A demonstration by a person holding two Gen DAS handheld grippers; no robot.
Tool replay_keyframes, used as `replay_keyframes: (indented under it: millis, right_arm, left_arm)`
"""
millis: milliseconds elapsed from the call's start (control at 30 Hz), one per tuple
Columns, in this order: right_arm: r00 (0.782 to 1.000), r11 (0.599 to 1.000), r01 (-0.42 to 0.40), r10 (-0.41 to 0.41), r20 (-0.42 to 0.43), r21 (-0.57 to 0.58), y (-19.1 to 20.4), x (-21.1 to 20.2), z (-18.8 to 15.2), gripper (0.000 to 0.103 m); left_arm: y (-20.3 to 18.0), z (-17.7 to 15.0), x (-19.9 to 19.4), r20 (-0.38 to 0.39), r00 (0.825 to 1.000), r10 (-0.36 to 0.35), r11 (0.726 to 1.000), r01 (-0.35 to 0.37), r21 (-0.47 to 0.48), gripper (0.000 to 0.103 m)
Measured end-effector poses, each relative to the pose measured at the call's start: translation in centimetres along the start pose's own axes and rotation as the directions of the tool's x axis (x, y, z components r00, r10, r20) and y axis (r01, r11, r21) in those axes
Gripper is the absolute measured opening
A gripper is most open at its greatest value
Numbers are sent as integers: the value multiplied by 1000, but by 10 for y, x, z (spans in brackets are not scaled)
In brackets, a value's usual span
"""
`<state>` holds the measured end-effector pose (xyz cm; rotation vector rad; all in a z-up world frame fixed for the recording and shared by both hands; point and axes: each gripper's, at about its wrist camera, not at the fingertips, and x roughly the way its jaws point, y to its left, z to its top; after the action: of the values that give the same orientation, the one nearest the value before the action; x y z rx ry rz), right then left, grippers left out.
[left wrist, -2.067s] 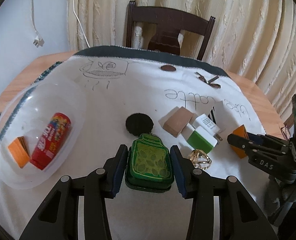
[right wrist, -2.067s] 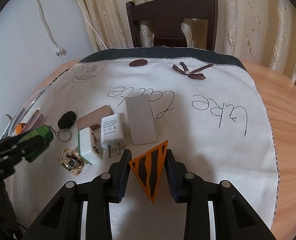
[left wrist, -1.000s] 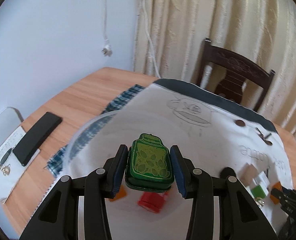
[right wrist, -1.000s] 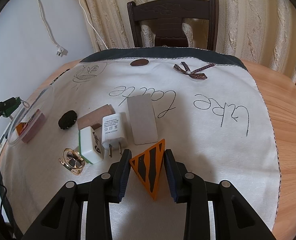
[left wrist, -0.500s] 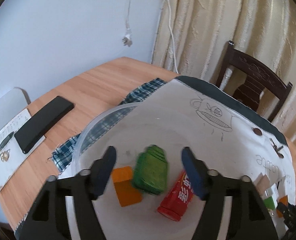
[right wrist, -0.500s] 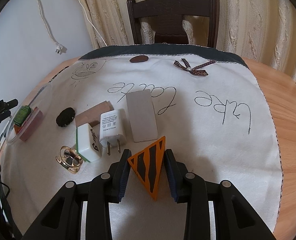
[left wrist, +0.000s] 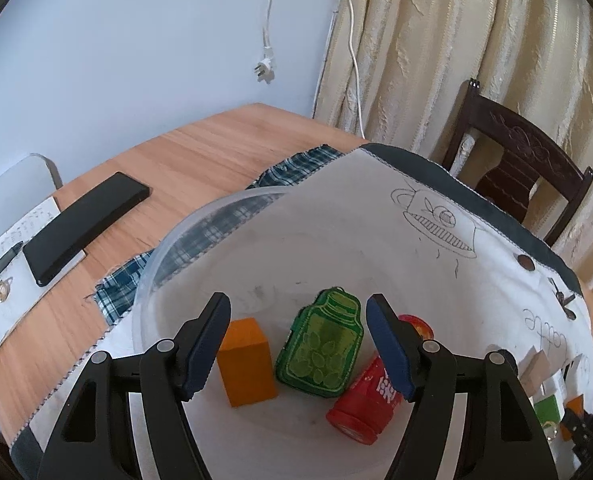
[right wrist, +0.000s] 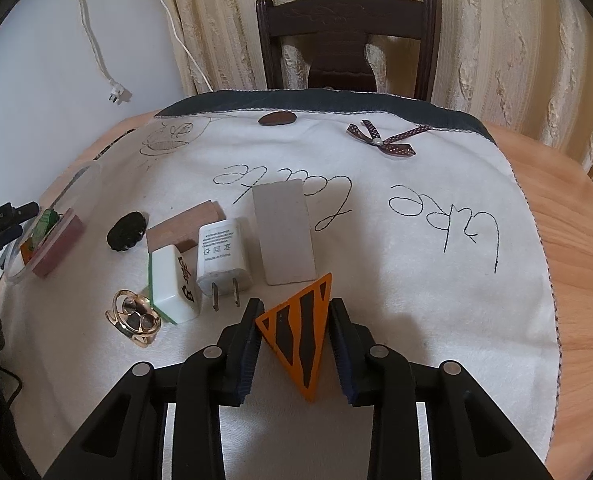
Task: Organize rigid objects
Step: 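Drop the keychain into the bowl with the left tool while the right tool lifts the wedge, then lower the striped wedge into the clear bowl and open the right tool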
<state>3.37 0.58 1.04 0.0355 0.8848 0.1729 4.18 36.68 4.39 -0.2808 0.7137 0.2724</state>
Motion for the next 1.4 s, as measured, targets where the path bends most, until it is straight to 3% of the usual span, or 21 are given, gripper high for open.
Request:
replay_keyframes:
  millis: [300, 567, 1133, 1400]
  right_arm:
    - [1000, 999, -8, 7, 22, 37, 1, -12, 9, 31]
    - [998, 999, -35, 36, 48, -18, 27, -20, 25, 31]
    - [974, 955, -207, 222, 47, -213, 144, -14, 69, 31]
    - [952, 928, -292, 305, 21, -232, 189, 6, 88, 31]
  left_arm:
    - [2, -4, 3, -2, 1000, -12, 1000, 12, -13, 76]
    - [5, -6, 4, -1, 1000, -29, 999, 29, -28, 76]
    - [10, -9, 2, 17, 998, -60, 996, 61, -61, 76]
    - [16, -10, 1, 32, 999, -24, 996, 27, -91, 76]
